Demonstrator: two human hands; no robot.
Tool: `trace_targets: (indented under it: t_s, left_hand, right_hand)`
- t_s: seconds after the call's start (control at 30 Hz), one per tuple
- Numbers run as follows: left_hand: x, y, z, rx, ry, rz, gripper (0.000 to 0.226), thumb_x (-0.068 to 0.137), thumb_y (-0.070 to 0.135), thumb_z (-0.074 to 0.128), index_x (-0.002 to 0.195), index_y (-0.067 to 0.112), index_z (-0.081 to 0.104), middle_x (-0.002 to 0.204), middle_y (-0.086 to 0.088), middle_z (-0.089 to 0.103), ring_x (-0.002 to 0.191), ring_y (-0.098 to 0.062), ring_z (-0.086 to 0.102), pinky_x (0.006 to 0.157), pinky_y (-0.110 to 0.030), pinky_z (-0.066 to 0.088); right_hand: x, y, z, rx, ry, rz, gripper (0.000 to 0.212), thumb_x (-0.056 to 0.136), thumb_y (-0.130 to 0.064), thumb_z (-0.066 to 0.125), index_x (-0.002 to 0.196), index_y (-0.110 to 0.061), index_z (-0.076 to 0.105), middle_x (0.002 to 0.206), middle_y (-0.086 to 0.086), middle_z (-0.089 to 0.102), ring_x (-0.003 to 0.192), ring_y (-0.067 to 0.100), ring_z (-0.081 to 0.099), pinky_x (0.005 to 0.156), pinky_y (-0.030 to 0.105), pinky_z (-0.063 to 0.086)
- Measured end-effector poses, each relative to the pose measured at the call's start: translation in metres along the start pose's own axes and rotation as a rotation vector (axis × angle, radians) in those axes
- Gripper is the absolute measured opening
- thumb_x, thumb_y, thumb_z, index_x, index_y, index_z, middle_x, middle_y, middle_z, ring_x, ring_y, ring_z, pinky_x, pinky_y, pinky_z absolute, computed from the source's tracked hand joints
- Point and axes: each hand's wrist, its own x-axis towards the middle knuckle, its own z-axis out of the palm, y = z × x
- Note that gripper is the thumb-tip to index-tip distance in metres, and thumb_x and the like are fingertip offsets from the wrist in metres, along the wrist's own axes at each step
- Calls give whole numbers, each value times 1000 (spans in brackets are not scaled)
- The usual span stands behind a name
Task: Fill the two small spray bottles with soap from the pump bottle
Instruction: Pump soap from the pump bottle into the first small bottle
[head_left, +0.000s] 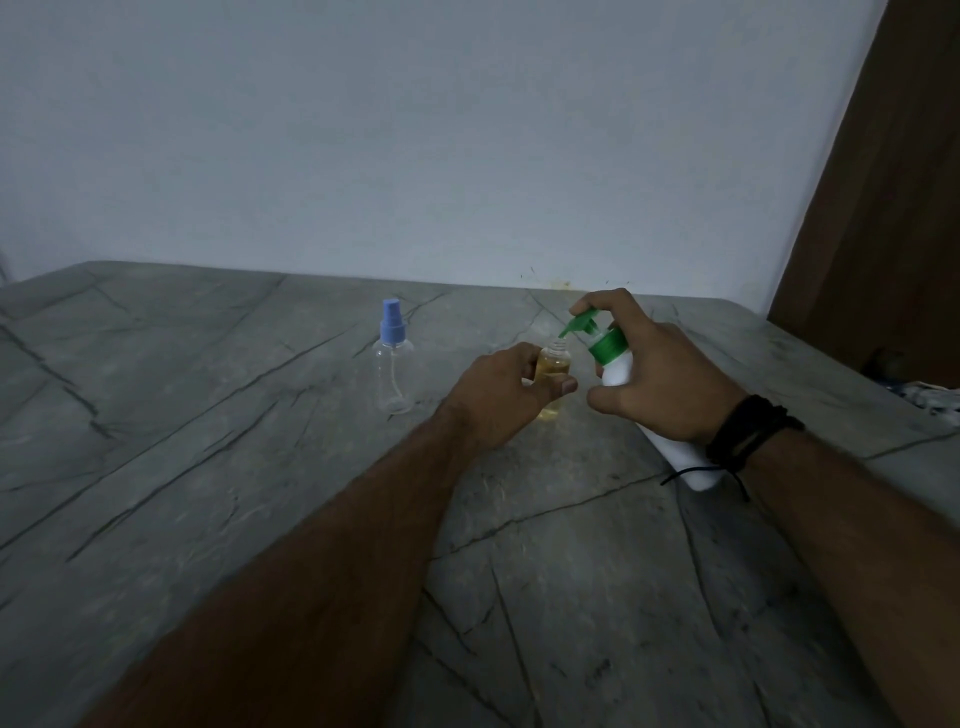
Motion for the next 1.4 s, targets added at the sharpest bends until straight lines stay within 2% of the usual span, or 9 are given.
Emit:
trace_targets:
  t_s: [0.33, 0.47, 0.6, 0.8, 1.0, 1.27, 1.4]
  left_hand:
    - [-1, 1, -1, -10, -7, 6, 43, 83, 55, 62, 116, 28, 62, 113, 8, 66, 99, -5, 59, 77, -21, 41]
    - [-1, 1, 0, -16, -7, -1, 41, 83, 55, 63, 114, 29, 62, 111, 9, 67, 95, -4, 58, 72, -18, 40]
    - [-1, 1, 0, -20, -6, -4, 42, 83, 55, 63, 115, 28, 63, 112, 7, 67, 99, -7, 60, 77, -23, 42]
    - [-1, 2, -1, -20, -13, 3, 41, 84, 56, 61, 114, 28, 62, 111, 9, 66, 95, -3, 57, 70, -13, 37]
    - [0, 1, -1, 2, -20, 5, 40, 85, 54, 61, 115, 28, 62, 112, 7, 66, 97, -5, 58, 77, -21, 40]
    - [-1, 2, -1, -17, -14, 2, 39, 84, 54, 62, 113, 28, 63, 111, 8, 67, 97, -5, 59, 78, -22, 41]
    - [-1, 2, -1, -20, -15, -3, 37, 84, 53, 63, 111, 29, 62, 109, 9, 66, 97, -5, 59, 76, -22, 42]
  right_hand:
    - [0, 0, -1, 0, 10, 2, 70, 72, -10, 75, 130, -32, 43, 75, 3, 65, 64, 20, 63, 62, 39, 50]
    - [0, -1, -1, -7, 10, -3, 72, 72, -9, 75, 132, -32, 42, 76, 6, 64, 65, 23, 63, 62, 43, 53]
    - [0, 0, -1, -9, 10, -7, 69, 72, -10, 75, 130, -29, 43, 76, 6, 65, 65, 22, 63, 62, 44, 53]
    - [-1, 0, -1, -6, 12, -9, 71, 72, -10, 75, 132, -30, 42, 77, 6, 65, 66, 22, 63, 63, 43, 52]
    - [-1, 1, -1, -10, 17, -4, 71, 72, -10, 75, 132, -31, 42, 77, 7, 65, 66, 23, 63, 64, 45, 53]
    - [0, 2, -1, -5, 14, -6, 69, 71, -10, 75, 129, -31, 43, 77, 6, 65, 66, 22, 63, 63, 44, 52]
    - [0, 2, -1, 5, 18, -11, 73, 72, -11, 75, 133, -32, 41, 78, 5, 65, 67, 22, 63, 62, 38, 50]
